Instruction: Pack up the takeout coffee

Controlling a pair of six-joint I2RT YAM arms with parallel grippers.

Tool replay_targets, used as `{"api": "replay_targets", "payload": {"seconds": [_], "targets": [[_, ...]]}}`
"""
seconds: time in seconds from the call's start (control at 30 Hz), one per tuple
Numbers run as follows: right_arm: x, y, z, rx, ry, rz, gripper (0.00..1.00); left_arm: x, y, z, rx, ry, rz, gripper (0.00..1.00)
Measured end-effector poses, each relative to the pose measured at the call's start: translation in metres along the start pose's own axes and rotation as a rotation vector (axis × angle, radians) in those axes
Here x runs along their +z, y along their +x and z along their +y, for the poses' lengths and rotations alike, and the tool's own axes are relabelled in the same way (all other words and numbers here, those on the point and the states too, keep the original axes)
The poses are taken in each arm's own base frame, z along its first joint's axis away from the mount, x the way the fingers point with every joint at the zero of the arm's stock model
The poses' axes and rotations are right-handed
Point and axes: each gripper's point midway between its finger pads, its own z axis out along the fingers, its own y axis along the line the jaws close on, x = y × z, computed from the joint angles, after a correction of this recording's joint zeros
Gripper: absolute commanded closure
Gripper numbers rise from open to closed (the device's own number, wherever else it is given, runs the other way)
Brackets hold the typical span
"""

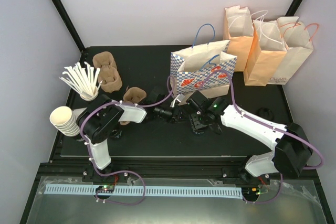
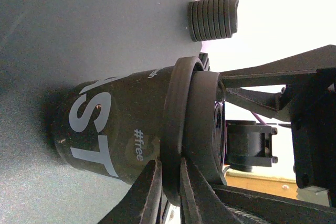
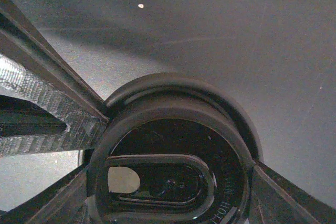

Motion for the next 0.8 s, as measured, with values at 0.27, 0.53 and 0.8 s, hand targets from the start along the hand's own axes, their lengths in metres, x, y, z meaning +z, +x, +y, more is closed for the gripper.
{"api": "replay_targets", "payload": {"seconds": [0.27,0.53,0.8], "targets": [[-0.004,-0.001,-0.001,-0.002,0.004,0.001,0.22,-0.001,-0.004,-0.005,0.023,-0.03,0.012,0.9],[-0.015,0.0,0.0,0.001,-0.017,-0.008,0.22,0.0,-0.008,-0.006,0.032,-0.172,0.04,0.91],[-0.035,-0.008,0.013,0.011,-0.111,-0.079,0.27,-0.005,-0.008,-0.001,0.026,-0.227,0.055,0.93]]}}
